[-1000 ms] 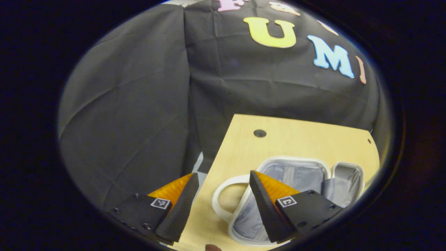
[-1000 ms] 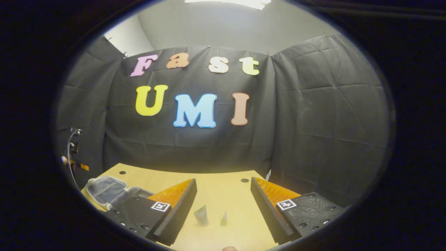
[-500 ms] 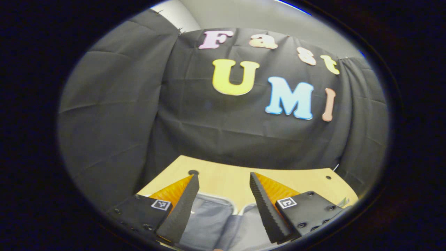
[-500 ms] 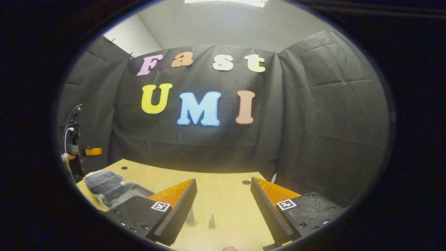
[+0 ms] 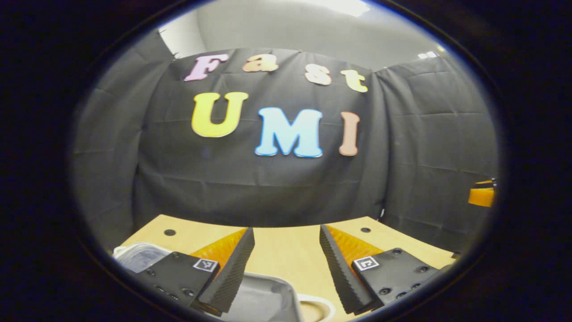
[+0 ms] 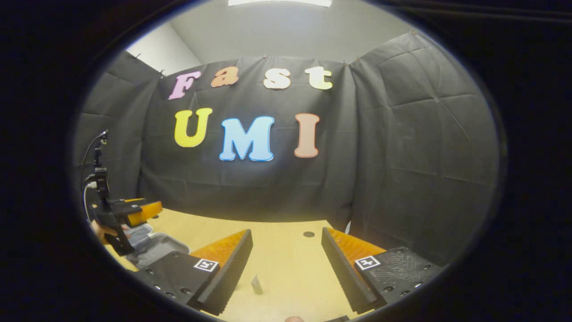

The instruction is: First open the suitcase, pack the skin care products into it, and then close the suitcase.

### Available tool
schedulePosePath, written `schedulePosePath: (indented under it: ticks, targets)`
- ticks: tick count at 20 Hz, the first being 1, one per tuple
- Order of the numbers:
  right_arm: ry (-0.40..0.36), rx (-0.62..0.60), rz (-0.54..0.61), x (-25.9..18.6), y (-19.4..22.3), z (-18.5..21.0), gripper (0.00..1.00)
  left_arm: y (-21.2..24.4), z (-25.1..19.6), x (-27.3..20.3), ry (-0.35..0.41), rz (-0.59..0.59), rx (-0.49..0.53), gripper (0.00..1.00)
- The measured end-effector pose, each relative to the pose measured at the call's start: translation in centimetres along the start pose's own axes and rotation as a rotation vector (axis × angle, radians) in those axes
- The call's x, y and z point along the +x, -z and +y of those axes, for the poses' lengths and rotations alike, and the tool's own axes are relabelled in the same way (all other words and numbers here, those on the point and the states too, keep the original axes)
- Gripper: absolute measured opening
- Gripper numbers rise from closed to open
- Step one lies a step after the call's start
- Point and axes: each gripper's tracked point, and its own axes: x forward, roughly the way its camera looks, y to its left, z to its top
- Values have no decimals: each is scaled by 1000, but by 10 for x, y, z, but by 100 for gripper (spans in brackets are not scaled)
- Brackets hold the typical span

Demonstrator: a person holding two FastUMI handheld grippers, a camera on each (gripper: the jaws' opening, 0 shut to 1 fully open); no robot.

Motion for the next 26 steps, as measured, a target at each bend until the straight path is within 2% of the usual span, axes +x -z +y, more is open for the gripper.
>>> schedulePosePath:
  ticks: [4,7,9,17,19,22,23,26]
  targets:
    - [8,-9,16,-1,9,-8,94,39,-95,20,137,31,29,94]
    - [10,-43,25,1,12,-20,94,78,-141,34,198,66,35,94]
    - [7,-51,37,5,17,-28,94,117,-158,39,215,120,19,94]
    - [-3,-57,80,25,34,-48,94,244,-167,59,202,346,29,94]
    - [-10,-56,90,29,37,-47,94,266,-166,63,186,386,27,83]
    - [-29,-48,99,35,43,-41,94,283,-161,69,166,414,51,57]
    - [-43,-38,109,37,47,-35,94,278,-162,69,182,429,61,49]
    - [-101,-10,143,44,65,-6,94,282,-157,61,170,514,31,40]
